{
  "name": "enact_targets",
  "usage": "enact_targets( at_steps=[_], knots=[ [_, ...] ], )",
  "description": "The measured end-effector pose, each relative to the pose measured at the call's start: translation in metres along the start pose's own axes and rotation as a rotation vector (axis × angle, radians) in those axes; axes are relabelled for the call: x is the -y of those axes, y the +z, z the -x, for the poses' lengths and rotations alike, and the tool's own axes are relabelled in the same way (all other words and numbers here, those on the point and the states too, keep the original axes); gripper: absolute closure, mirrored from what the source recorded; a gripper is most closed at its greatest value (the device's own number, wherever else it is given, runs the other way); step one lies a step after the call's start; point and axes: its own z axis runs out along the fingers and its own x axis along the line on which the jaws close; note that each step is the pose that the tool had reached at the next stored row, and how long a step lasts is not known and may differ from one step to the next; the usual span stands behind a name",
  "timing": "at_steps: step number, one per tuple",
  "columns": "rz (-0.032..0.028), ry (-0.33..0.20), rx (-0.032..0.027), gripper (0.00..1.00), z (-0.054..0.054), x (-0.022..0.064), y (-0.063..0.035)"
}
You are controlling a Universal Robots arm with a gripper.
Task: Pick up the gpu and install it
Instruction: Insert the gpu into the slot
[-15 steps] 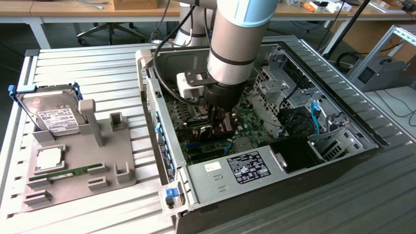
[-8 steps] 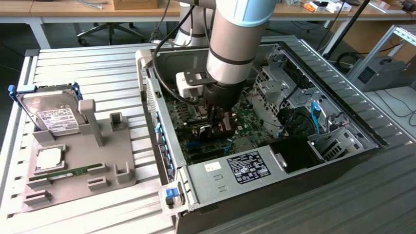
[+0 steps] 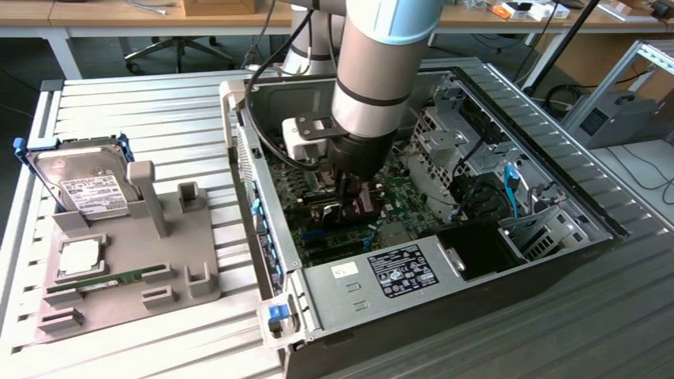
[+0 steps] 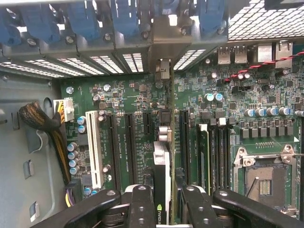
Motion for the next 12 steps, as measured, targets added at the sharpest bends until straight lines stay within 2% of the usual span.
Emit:
enact_targets(
  at_steps=[5,12],
  knots=[
    [-0.0024,0.0,0.0017,0.73,-0.0002,-0.0033,0.0],
    [-0.0024,0.0,0.0017,0.73,-0.0003,-0.0037,0.0002]
  ],
)
